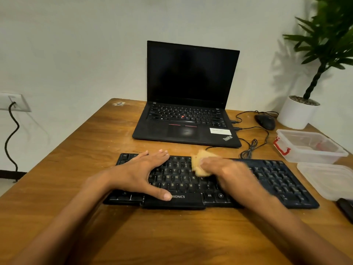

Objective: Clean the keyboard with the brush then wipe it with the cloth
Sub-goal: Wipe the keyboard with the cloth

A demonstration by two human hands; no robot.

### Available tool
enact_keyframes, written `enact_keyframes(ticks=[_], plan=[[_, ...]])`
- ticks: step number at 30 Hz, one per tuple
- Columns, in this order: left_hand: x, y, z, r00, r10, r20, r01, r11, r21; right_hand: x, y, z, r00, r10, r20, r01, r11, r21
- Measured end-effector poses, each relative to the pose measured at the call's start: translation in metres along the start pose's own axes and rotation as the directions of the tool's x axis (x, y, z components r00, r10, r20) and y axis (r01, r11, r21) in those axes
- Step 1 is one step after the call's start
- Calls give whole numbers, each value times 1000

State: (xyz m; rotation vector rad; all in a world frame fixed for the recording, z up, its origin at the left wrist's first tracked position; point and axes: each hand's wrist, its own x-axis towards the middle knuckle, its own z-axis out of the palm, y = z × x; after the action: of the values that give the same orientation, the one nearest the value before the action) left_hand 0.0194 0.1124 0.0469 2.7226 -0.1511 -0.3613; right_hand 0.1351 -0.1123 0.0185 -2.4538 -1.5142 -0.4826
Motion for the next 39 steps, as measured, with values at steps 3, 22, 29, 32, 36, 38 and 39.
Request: enact_keyframes(ticks=[3,22,29,32,36,38,39], plan=[[1,0,-1,1000,-3,4,3,1000,-2,4,40,-17,966,253,47,-246,961,-124],[18,3,12,1000,24,0,-24,1000,-1,-14,-30,-26,964,-69,255,-12,952,305],[19,1,11,998,62,6,-62,998,9,-13,-6,-32,989,-18,149,-13,978,206],[17,3,9,998,67,14,-67,998,9,-19,-14,-22,976,-89,200,38,969,243],[18,0,9,997,81,20,-81,997,13,-26,9,-30,997,0,74,-10,991,134],[18,-2,10,997,71,17,-72,997,13,-22,0,-29,999,7,41,-11,996,88],[18,-3,11,997,70,15,-70,997,18,-19,-8,-26,999,-24,33,21,997,80]])
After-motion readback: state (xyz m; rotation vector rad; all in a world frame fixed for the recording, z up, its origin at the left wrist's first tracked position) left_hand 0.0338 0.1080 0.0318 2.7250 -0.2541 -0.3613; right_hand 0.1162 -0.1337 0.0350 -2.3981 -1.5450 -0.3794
